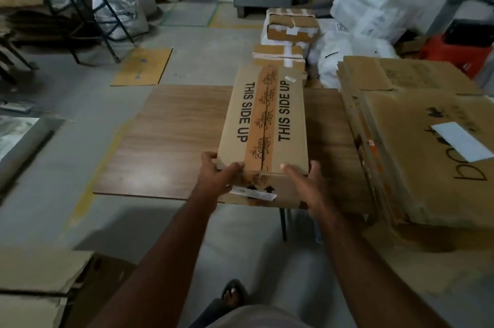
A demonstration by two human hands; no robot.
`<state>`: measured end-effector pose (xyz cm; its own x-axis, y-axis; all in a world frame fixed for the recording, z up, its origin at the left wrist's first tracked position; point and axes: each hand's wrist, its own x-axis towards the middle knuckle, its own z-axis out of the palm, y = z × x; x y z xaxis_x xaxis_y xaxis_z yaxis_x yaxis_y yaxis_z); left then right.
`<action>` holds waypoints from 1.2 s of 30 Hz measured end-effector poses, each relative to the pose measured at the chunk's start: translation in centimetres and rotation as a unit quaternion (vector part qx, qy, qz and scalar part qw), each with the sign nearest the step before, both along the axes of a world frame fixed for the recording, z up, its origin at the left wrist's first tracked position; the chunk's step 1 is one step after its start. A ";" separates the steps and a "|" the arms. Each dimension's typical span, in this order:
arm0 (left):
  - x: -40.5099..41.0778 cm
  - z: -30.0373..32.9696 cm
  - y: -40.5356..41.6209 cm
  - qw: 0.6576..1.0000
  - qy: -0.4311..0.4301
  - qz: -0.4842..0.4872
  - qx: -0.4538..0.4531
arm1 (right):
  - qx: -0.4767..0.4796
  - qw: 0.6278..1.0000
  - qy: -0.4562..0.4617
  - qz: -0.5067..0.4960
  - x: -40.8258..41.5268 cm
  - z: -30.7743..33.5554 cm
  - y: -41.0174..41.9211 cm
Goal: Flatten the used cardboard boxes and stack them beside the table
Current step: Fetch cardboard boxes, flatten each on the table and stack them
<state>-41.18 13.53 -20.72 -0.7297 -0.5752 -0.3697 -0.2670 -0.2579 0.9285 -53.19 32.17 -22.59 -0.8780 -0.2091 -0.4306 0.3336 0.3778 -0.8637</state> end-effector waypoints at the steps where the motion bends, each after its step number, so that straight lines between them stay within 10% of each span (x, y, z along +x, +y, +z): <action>1: -0.6 -0.8 -0.9 1.000 -0.007 0.000 -0.005 | 0.020 1.000 0.003 0.001 -0.5 -0.6 -1.0; 9: -2.7 -2.7 -6.0 0.984 -0.020 -0.058 -0.166 | 0.062 0.995 0.078 -0.004 -1.5 -1.3 -4.1; 14: -3.7 -0.9 -6.5 0.862 -0.057 -0.178 -0.471 | 0.175 0.946 0.266 0.068 -1.3 0.4 -5.2; 19: -4.6 -0.8 -6.9 0.783 -0.107 -0.237 -0.564 | 0.304 0.881 0.289 0.219 -1.4 1.7 -6.5; 36: -5.6 0.1 -6.4 0.742 -0.164 -0.262 -0.595 | 0.340 0.867 0.285 0.227 -1.4 1.7 -7.0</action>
<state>-46.78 7.10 -20.62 -0.9514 -0.3059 -0.0349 -0.3033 0.9113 0.2786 -54.61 25.20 -20.89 -0.8824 -0.4565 -0.1140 -0.3901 0.8452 -0.3654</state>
